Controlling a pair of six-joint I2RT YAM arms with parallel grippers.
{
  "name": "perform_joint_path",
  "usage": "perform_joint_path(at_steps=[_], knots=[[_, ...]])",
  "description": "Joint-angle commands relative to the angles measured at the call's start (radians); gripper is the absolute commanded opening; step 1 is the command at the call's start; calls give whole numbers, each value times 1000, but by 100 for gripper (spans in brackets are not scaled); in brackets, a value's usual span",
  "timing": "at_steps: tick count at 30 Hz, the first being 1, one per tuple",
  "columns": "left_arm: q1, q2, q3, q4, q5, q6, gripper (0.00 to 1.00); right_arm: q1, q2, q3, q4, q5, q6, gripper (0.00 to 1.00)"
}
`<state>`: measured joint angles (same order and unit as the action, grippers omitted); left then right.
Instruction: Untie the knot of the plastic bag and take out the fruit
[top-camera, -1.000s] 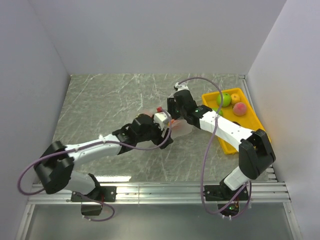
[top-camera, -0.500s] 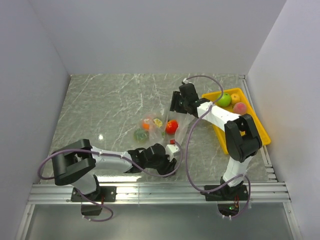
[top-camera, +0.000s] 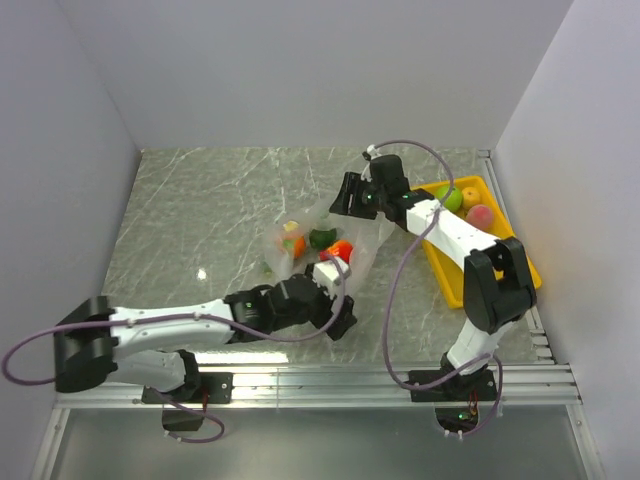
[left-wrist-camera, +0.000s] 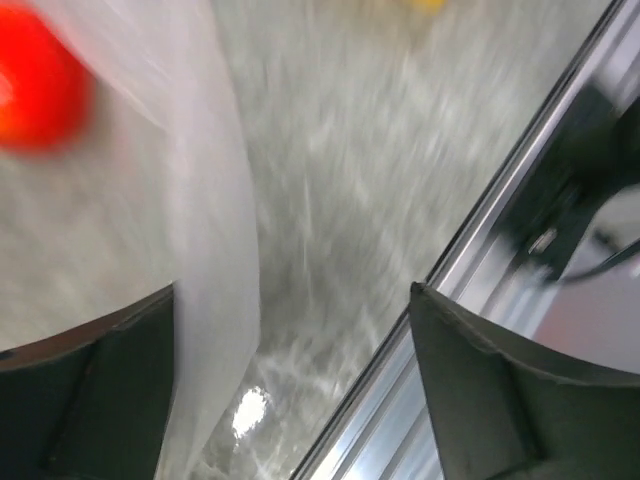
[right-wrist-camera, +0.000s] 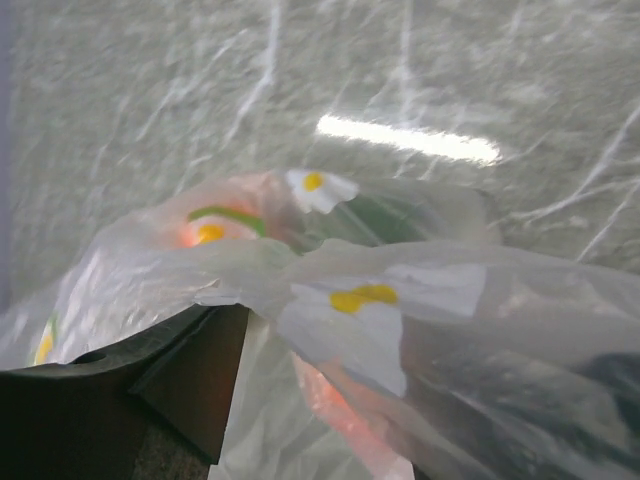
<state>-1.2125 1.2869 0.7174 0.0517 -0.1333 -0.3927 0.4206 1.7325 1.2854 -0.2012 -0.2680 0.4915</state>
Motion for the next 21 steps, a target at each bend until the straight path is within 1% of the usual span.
perform_joint_path(at_steps=[1, 4, 6, 8, 10, 11, 12, 15, 17, 19, 21], knots=[[-4, -136, 80, -39, -124, -35, 94, -6, -106, -35, 5, -135, -13, 64], [13, -231, 88, -41, -192, -61, 97, -2, -139, -73, 16, -180, -16, 67], [42, -280, 97, -49, -222, -78, 97, 1, -157, -89, 23, -207, -18, 70], [73, -313, 119, -99, -235, -89, 97, 7, -166, -107, 25, -232, -34, 72], [83, -328, 134, -116, -253, -93, 96, 10, -180, -124, 31, -253, -50, 73], [88, -336, 149, -124, -279, -101, 96, 12, -186, -130, 43, -290, -53, 73], [94, -340, 152, -153, -328, -122, 95, 14, -201, -135, 52, -306, -56, 73], [128, -324, 165, -199, -379, -140, 94, 32, -224, -152, 81, -364, -70, 75], [166, -295, 171, -236, -384, -138, 93, 43, -226, -150, 85, -384, -79, 77], [194, -275, 175, -268, -379, -138, 93, 61, -217, -141, 77, -413, -94, 78], [225, -252, 186, -286, -385, -141, 93, 84, -212, -133, 49, -409, -111, 78]])
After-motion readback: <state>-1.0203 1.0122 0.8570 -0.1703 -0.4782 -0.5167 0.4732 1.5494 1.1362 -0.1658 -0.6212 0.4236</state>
